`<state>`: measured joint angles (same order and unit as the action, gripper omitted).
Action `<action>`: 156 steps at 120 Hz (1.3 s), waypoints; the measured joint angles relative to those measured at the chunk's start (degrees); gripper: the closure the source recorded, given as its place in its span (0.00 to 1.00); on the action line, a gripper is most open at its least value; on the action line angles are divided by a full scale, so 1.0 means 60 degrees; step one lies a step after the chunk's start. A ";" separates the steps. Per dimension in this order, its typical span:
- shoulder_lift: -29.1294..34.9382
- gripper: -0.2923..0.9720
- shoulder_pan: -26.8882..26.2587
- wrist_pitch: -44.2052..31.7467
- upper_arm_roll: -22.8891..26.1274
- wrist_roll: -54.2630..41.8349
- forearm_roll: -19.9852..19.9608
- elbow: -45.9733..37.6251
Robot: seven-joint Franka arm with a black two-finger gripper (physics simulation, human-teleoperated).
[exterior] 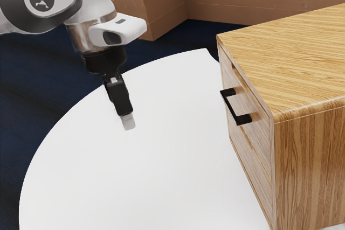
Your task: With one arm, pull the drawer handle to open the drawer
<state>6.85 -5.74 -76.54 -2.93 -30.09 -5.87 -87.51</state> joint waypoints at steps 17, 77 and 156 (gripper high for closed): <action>0.0029 0.25 -0.0187 0.0019 0.0042 0.1616 -0.0142 0.0138; -0.0431 0.25 -0.1993 0.0555 0.0707 0.2868 0.1227 0.2227; 0.1974 0.25 -1.3980 -0.3229 -0.8892 -0.3881 0.4873 -0.0490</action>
<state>18.69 -89.62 -95.91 -56.29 -53.37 23.37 -90.45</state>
